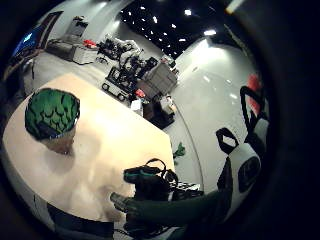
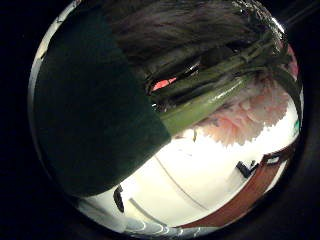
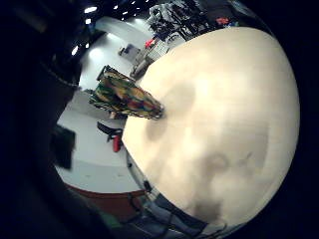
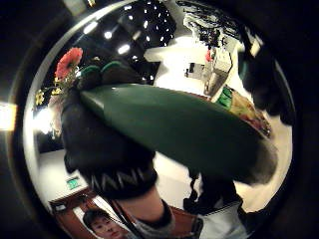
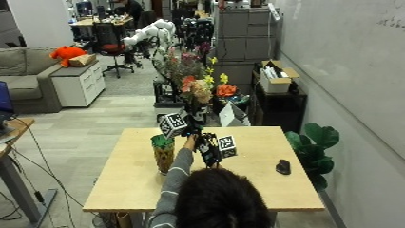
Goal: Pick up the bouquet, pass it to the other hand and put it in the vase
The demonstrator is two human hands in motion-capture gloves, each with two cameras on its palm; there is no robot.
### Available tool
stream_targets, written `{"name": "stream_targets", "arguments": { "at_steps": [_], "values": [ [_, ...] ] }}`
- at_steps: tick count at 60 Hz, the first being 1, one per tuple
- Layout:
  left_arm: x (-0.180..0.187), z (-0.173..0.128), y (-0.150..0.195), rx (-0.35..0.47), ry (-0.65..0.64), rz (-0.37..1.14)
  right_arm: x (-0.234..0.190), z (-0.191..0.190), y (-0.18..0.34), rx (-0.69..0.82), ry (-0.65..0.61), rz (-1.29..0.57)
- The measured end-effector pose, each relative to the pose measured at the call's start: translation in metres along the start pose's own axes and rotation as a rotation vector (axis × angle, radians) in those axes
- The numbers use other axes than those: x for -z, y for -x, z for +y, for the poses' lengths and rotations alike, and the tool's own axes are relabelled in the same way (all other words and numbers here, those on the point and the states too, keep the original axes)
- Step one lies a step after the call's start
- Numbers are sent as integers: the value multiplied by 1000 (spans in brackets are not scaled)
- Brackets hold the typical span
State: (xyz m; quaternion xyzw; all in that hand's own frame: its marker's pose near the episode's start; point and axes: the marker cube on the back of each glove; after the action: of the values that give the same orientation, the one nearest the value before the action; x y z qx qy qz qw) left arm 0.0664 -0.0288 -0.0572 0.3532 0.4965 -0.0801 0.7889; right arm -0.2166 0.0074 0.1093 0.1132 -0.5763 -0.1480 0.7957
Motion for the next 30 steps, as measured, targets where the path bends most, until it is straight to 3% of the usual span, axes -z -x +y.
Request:
{"name": "stream_targets", "arguments": {
  "at_steps": [8, 14, 19, 25, 30],
  "values": [
    [31, -36, -12, -33, -62, -25, 18, 0, -14, -63, 41, 44],
    [42, -65, -5, -89, -100, -66, 42, -12, -39, -78, -43, 212],
    [58, -78, -5, -109, -139, -113, 60, -16, -52, -232, -134, 301],
    [67, -93, 0, -112, -177, -128, 63, -17, -33, -182, -114, 139],
    [69, -107, 6, -100, -197, -123, 69, -19, -35, -191, -117, 163]
  ]
}}
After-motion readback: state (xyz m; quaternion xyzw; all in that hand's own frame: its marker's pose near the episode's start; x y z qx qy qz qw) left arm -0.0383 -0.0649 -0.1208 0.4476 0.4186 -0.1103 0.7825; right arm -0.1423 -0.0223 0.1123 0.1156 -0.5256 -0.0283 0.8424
